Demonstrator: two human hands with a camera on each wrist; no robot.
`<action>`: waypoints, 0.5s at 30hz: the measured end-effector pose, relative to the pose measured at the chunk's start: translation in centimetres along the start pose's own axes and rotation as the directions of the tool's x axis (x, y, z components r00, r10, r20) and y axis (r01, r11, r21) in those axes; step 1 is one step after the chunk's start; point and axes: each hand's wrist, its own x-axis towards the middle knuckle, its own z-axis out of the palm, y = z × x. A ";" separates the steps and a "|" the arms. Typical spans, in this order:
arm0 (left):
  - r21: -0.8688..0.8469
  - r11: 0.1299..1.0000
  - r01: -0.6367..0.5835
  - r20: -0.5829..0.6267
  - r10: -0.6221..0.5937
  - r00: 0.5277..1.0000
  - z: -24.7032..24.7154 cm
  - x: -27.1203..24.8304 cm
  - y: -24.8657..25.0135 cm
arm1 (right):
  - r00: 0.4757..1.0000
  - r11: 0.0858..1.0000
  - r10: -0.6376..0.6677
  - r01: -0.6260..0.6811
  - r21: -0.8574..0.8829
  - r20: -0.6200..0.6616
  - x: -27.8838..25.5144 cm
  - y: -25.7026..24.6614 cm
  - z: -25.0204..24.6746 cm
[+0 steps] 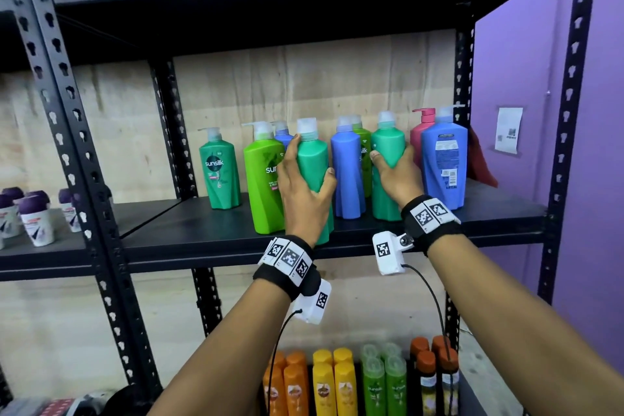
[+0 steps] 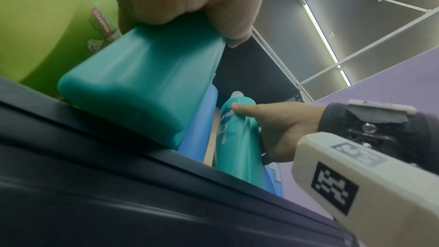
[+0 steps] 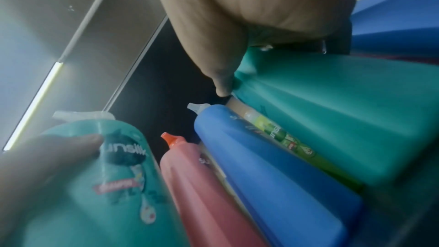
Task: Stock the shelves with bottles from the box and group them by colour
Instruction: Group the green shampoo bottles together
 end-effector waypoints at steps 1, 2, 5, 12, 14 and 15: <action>0.001 1.000 -0.003 -0.001 0.003 1.000 -0.1 -0.2 0.2 | 0.999 1.000 -0.027 0.027 -0.006 -0.031 -0.7 -0.2 -0.1; 0.001 1.000 -0.006 -0.003 0.006 1.000 -0.3 -0.3 0.4 | 0.995 0.998 -0.067 0.067 0.002 -0.068 -1.4 -0.4 -0.2; 0.009 1.000 -0.009 -0.032 0.009 0.999 -1.1 -0.5 0.9 | 0.974 0.981 -0.189 0.194 0.026 -0.128 -3.4 -1.1 -0.5; 0.055 0.998 -0.015 -0.111 0.022 0.994 -5.1 0.1 2.6 | 0.946 0.939 -0.322 0.322 0.117 -0.023 -7.3 -4.9 0.8; 0.048 0.999 -0.011 -0.125 0.017 0.992 -6.6 0.4 2.4 | 0.934 0.923 -0.355 0.355 0.149 -0.027 -8.5 -6.2 1.8; 0.047 0.999 -0.009 -0.129 0.015 0.992 -7.5 0.6 2.2 | 0.932 0.917 -0.362 0.362 0.166 -0.032 -9.2 -6.8 2.5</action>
